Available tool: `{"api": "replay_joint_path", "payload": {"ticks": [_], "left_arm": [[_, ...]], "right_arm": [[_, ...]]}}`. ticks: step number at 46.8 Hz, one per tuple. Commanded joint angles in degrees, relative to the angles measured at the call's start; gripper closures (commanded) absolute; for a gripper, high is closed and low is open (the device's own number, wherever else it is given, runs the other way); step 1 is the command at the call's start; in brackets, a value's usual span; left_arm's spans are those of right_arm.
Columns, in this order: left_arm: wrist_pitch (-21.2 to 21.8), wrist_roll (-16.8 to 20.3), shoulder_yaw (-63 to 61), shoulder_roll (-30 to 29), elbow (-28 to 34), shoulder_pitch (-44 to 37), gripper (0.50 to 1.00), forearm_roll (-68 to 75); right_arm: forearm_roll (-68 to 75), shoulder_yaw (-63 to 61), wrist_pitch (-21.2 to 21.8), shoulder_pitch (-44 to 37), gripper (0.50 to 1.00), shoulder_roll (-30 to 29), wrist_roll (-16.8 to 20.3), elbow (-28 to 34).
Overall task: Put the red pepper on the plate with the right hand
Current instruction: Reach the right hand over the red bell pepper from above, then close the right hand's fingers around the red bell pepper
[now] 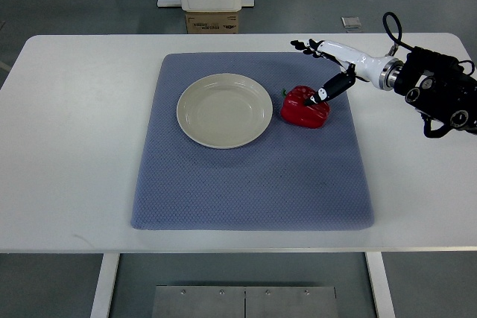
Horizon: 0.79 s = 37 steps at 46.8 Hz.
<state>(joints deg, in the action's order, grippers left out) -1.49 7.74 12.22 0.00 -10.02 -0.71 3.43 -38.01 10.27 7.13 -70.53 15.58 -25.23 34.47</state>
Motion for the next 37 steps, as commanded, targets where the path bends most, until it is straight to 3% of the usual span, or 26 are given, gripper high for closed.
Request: {"api": "replay_joint_path", "payload": {"ticks": [1, 37], "left_arm": [[0.00, -0.01, 0.00, 0.00, 0.00, 0.00, 0.500, 0.00], [0.00, -0.01, 0.00, 0.00, 0.00, 0.00, 0.500, 0.00]], "right_arm": [[-0.13, 0.54, -0.01, 0.21, 0.500, -0.02, 0.00, -0.02], [-0.39, 5.46, -0.89, 1.88, 0.546, -1.51, 0.09, -0.46]]}}
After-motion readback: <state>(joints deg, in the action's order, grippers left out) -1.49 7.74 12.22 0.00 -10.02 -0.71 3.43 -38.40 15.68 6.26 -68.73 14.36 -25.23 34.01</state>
